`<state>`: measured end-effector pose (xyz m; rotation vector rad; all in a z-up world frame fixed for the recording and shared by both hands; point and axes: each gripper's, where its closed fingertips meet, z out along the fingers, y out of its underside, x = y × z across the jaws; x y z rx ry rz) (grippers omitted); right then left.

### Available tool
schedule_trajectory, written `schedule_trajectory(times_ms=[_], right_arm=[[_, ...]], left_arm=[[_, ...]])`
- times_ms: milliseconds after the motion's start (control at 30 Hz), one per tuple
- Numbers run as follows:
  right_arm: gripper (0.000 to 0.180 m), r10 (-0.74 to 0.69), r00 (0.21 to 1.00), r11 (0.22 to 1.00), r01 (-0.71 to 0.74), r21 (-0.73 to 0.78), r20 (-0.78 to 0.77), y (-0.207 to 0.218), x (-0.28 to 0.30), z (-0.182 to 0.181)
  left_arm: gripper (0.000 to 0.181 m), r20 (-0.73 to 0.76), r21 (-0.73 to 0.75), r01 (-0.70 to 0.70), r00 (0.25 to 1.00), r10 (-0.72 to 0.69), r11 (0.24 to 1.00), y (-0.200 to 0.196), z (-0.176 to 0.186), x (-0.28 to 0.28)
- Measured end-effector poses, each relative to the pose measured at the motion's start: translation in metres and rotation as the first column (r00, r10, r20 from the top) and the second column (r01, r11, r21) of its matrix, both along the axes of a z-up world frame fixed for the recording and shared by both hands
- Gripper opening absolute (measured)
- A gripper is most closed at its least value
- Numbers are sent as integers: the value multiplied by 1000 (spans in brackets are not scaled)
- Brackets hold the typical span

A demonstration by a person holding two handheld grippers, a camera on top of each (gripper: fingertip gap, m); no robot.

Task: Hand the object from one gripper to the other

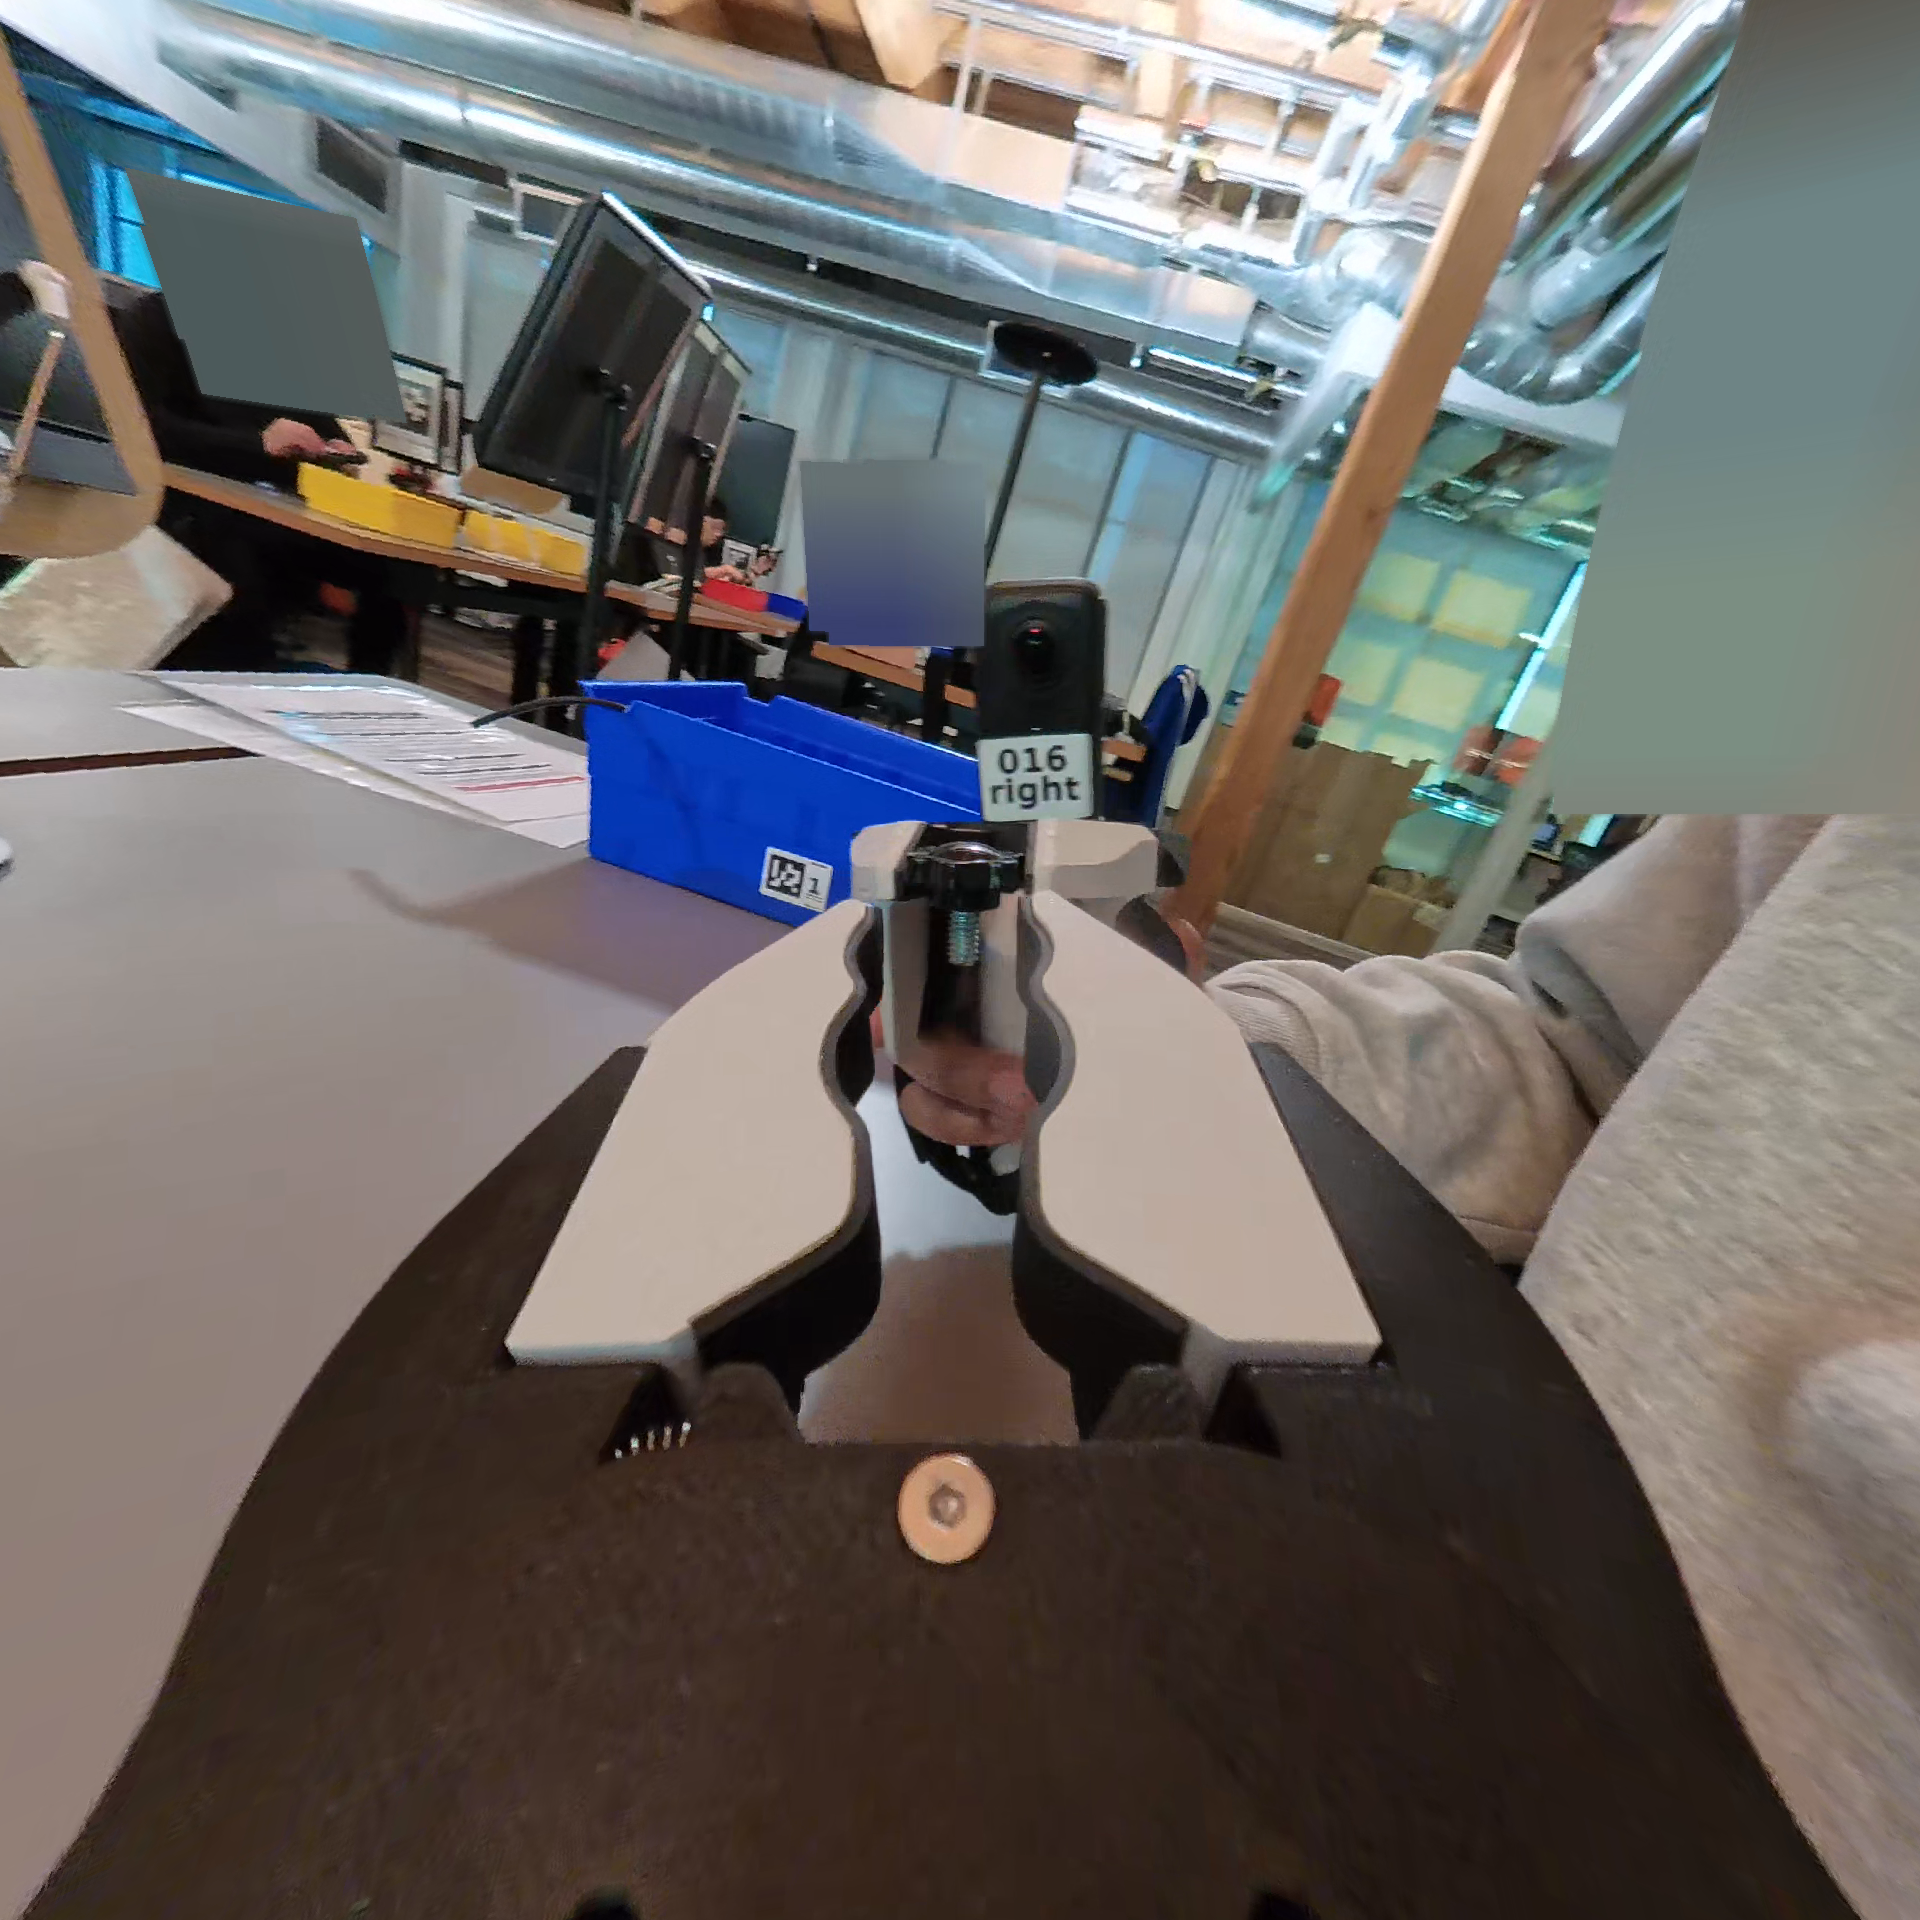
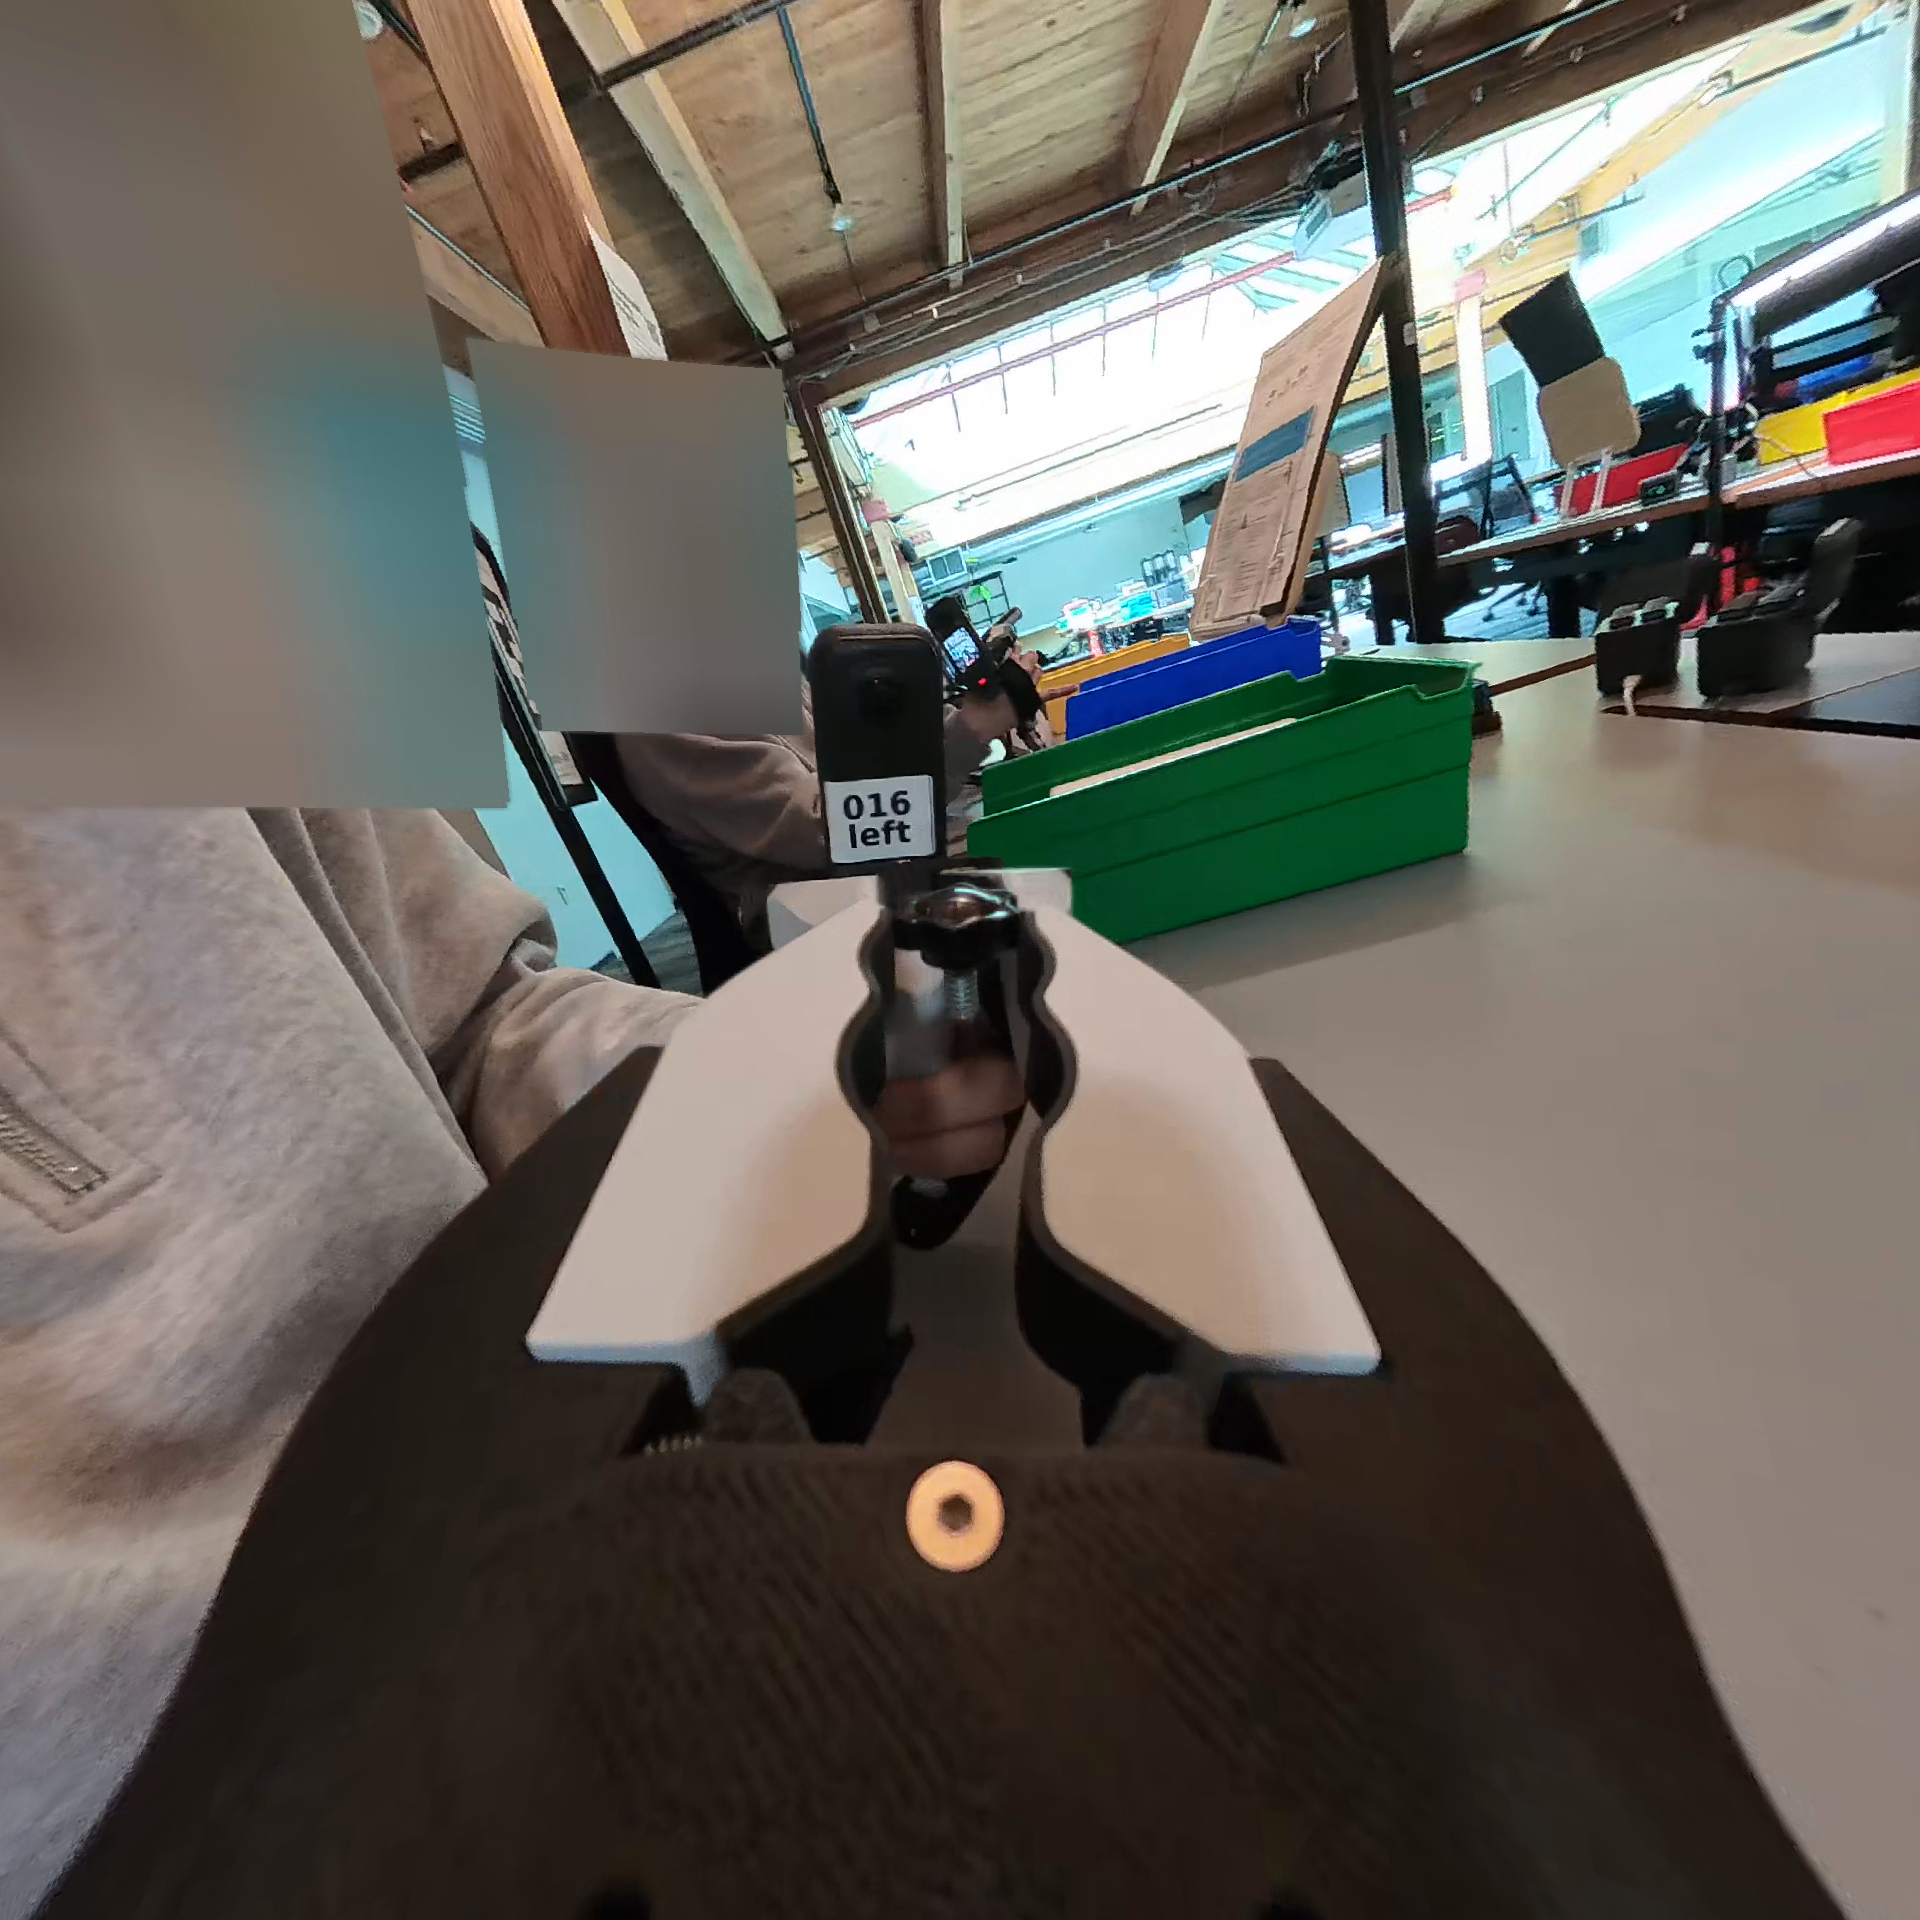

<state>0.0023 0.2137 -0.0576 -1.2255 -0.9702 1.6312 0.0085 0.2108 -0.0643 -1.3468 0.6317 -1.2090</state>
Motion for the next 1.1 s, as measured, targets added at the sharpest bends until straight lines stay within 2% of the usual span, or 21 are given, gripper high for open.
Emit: schedule_trajectory(times_ms=[267,400,500,567,867,1033,1100], right_arm=[[23,20,1000,999,-21,-30,-21,2,4,2],[22,37,999,999,-38,-38,-32,0,5,4],[23,53,998,998,-53,-34,-25,-3,3,3],[23,63,998,998,-63,-28,-17,-5,2,1],[23,86,996,996,-86,-7,11,-11,-2,-2],[23,81,997,997,-81,-5,6,-11,-2,-2],[34,46,999,999,-46,14,-3,-7,-3,-1]], left_arm=[[24,-21,1,36,999,-36,999,-5,-3,7],[23,24,-32,74,997,-74,997,-6,-1,6],[11,40,-50,107,994,-105,993,-8,-2,7],[10,31,-63,129,991,-127,990,-10,-4,10],[11,-11,-61,115,993,-116,991,-10,-10,15],[5,-30,-43,109,993,-110,993,-10,-10,14],[5,-26,-52,106,994,-108,993,-9,-10,14]])
